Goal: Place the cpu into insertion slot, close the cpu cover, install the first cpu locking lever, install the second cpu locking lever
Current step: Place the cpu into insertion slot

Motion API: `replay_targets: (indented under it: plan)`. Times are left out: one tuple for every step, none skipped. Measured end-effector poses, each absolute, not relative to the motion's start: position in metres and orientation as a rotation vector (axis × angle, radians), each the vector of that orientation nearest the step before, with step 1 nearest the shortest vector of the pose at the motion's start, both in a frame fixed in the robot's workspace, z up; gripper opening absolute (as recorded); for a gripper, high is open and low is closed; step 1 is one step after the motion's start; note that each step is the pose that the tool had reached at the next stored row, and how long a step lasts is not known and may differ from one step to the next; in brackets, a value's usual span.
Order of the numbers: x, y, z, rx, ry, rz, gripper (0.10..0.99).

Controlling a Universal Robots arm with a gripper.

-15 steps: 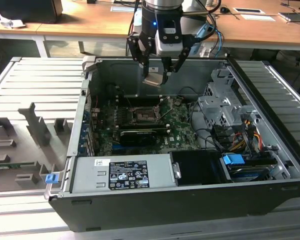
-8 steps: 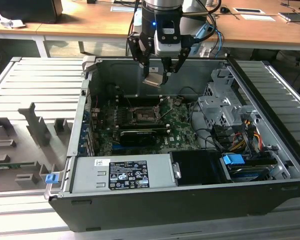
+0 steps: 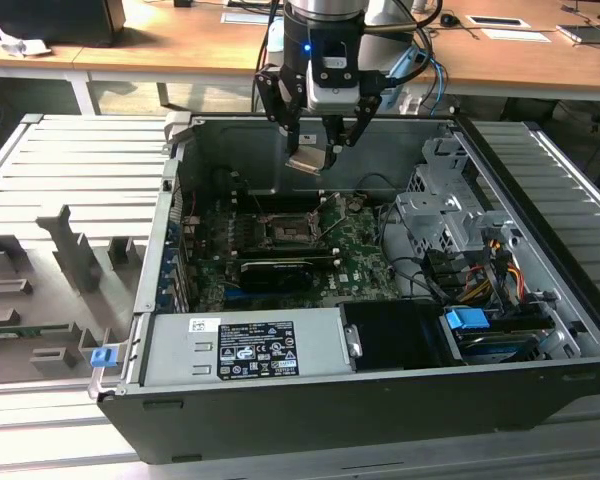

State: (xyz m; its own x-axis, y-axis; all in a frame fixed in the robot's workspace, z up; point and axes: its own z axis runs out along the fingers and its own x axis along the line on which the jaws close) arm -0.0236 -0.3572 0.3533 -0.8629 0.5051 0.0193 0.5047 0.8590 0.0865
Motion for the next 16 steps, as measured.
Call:
replay_targets:
  plan:
    - [-0.0237, -0.3572, 0.3532, 0.827, 3.023, 0.139, 0.529]
    - [-0.0236, -0.3572, 0.3532, 0.832, 3.022, 0.139, 0.529]
    - [-0.0236, -0.3572, 0.3532, 0.837, 3.020, 0.139, 0.529]
    - [-0.0236, -0.3572, 0.3531, 0.841, 3.019, 0.139, 0.529]
    - [-0.0236, -0.3572, 0.3531, 0.846, 3.017, 0.139, 0.529]
    - [-0.0236, -0.3572, 0.3530, 0.851, 3.016, 0.139, 0.529]
    - [-0.0236, -0.3572, 0.3530, 0.855, 3.014, 0.139, 0.529]
    - [-0.0236, -0.3572, 0.3529, 0.861, 3.013, 0.139, 0.529]
    - [-0.0236, -0.3572, 0.3528, 0.867, 3.011, 0.139, 0.529]
    - [-0.0236, -0.3572, 0.3528, 0.873, 3.009, 0.139, 0.529]
    - [-0.0237, -0.3572, 0.3527, 0.883, 3.006, 0.139, 0.529]
    - [-0.0237, -0.3572, 0.3526, 0.891, 3.003, 0.139, 0.529]
    - [-0.0237, -0.3572, 0.3526, 0.898, 3.001, 0.139, 0.529]
    - [-0.0237, -0.3572, 0.3525, 0.907, 2.998, 0.139, 0.529]
    - [-0.0236, -0.3572, 0.3524, 0.913, 2.996, 0.139, 0.529]
    - [-0.0236, -0.3572, 0.3524, 0.918, 2.994, 0.139, 0.529]
